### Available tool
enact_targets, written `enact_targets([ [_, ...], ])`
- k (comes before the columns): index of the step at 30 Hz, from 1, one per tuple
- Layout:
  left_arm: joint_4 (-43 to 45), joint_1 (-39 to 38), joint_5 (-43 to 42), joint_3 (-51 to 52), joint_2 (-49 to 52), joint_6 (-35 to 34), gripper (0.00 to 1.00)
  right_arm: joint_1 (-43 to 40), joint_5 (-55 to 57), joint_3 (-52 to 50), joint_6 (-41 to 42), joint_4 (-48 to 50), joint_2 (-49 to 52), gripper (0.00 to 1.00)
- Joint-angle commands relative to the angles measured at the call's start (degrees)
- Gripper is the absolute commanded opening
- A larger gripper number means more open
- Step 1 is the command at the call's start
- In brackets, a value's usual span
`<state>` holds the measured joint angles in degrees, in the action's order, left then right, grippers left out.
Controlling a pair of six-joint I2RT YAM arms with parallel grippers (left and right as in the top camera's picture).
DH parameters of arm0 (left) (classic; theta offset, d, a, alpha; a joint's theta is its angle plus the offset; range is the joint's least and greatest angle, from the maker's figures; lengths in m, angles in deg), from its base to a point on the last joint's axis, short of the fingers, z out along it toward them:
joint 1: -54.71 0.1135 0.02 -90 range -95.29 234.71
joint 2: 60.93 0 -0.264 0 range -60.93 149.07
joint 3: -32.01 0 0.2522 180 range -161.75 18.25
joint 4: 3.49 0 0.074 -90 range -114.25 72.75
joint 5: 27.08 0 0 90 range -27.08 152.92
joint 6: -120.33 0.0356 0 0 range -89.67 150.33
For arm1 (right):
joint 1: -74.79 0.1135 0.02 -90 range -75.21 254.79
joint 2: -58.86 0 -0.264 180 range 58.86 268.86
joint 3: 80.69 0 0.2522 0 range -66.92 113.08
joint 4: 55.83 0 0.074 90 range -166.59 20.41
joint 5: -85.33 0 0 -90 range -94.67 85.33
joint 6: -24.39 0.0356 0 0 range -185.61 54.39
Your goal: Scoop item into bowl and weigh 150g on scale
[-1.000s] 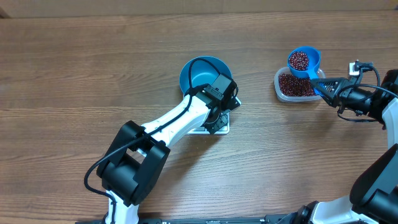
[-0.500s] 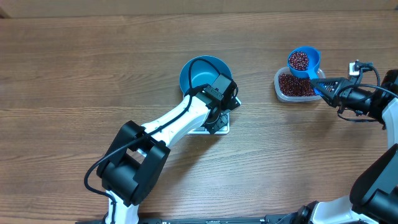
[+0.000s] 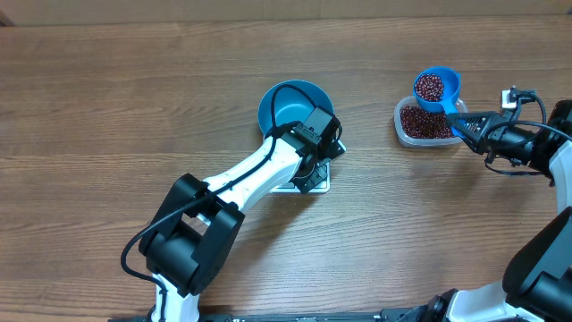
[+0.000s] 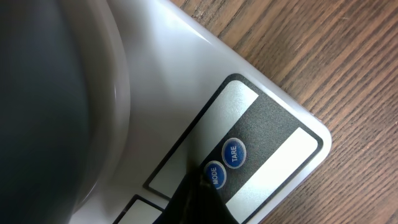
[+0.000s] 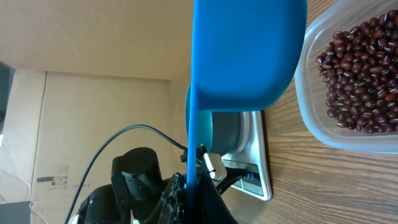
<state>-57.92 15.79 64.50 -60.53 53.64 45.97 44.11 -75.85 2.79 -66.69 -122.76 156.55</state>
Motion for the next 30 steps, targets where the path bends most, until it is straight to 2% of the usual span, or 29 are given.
enact_targets([
  [1,-0.3,-0.2,0.0,1.0,1.4,0.7,0.04,-0.2,-2.2,0.7,-0.9,0.1,0.3,0.04],
  [30,-1.3,-0.2,1.6,1.0,1.4,0.7,0.04,-0.2,-2.2,0.7,-0.9,-0.1,0.3,0.04],
])
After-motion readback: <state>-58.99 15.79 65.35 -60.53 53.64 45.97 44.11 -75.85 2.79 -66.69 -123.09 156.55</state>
